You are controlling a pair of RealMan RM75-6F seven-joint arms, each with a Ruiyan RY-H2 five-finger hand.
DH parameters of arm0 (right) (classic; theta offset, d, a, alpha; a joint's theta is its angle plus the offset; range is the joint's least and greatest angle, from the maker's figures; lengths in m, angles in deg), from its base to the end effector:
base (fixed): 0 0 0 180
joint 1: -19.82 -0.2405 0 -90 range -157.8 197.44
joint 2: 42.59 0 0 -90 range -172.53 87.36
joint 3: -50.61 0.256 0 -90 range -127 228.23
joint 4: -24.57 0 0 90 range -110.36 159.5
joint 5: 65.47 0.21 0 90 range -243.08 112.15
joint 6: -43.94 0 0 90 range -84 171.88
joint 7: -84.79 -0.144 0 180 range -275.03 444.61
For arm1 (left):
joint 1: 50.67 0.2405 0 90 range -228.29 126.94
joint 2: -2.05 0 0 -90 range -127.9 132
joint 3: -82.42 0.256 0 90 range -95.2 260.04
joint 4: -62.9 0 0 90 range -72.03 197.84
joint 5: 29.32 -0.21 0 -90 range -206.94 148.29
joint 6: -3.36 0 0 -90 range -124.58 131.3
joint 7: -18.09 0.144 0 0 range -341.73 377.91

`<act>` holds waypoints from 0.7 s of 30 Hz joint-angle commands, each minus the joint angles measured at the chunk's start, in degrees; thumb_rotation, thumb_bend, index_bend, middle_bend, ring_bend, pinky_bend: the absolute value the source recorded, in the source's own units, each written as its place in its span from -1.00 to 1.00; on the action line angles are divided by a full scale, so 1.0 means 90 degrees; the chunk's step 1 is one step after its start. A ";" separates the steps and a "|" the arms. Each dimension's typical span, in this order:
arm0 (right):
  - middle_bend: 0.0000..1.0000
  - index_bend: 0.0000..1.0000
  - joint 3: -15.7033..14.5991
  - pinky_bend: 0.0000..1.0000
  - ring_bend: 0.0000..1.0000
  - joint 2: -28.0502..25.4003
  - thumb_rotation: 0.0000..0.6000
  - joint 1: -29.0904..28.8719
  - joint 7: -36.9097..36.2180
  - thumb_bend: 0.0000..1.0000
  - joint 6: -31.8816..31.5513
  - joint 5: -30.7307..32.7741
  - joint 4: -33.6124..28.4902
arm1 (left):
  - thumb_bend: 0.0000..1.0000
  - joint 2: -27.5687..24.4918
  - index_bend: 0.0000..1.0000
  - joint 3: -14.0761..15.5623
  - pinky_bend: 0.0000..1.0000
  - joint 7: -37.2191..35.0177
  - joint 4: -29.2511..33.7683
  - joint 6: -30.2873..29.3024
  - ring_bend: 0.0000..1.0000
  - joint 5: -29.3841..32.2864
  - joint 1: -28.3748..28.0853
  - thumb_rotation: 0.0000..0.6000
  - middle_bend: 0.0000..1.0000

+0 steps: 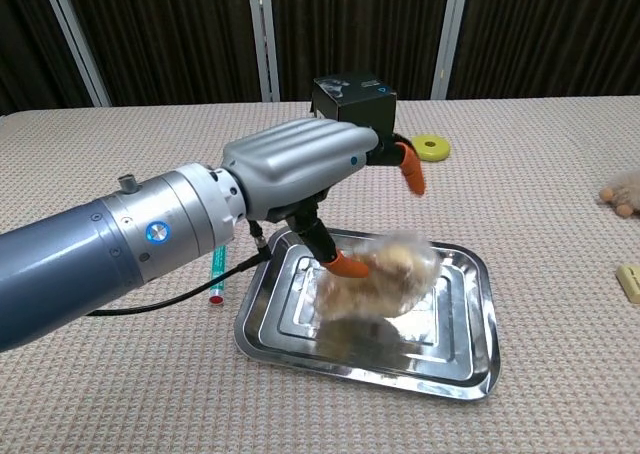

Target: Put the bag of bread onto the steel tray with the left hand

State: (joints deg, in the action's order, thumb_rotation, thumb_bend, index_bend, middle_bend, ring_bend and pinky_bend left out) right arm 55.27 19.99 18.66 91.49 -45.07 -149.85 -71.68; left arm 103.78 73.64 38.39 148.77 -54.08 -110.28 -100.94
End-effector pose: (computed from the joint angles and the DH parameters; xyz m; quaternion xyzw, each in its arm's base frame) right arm -0.3081 -0.1664 0.1763 0.5690 -0.3616 0.3707 0.6388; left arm -0.0262 0.2850 -0.0779 -0.8043 -0.2518 -0.4759 0.2515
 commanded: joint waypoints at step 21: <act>-0.64 -0.64 0.0070 -0.69 -0.90 0.0107 1.00 -0.0150 -0.0196 -0.96 0.0214 0.0010 0.0217 | -0.91 -0.2671 -0.73 0.0619 -1.00 -0.0241 0.1788 -0.2415 -1.00 -0.0067 0.2203 1.00 -0.97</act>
State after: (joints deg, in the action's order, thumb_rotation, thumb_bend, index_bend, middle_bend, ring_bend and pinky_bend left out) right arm 55.86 20.92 17.36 89.80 -43.21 -149.83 -69.81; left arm 81.56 77.55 37.78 163.88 -73.16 -109.39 -83.45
